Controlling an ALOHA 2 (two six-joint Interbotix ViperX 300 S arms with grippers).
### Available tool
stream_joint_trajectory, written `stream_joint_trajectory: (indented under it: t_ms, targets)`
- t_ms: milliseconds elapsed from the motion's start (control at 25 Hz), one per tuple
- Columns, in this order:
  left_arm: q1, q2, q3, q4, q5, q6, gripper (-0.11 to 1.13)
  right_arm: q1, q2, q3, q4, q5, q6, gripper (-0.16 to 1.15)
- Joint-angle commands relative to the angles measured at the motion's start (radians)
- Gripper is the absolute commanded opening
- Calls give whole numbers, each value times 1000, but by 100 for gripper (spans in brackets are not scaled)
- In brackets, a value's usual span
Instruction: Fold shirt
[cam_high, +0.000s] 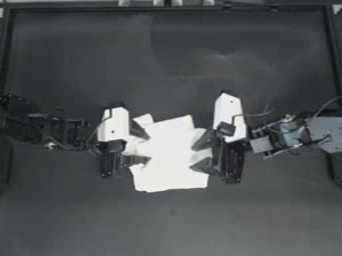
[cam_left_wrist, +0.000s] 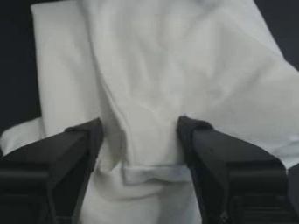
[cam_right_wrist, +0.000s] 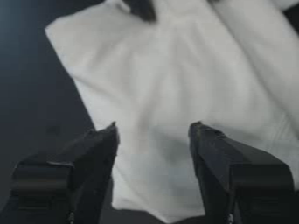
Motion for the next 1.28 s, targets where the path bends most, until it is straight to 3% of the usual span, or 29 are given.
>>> stream_joint_trajectory:
  t_ms: [40,560,1080,1280]
  targets:
    - [5,0,-3,-5,-12,-3,88,3,23,-6,17,-41,-3,85]
    - [6,9,-9,-6,-3,-3,88,11,91,-26,17,-71,-8,85]
    - [-5,-183,-78,17,138,14,88,-21,-57,-41,-35,5,-18,85]
    - [-57,-207,-84,14,140,9,88,-52,-91,-46,-81,49,-20,85]
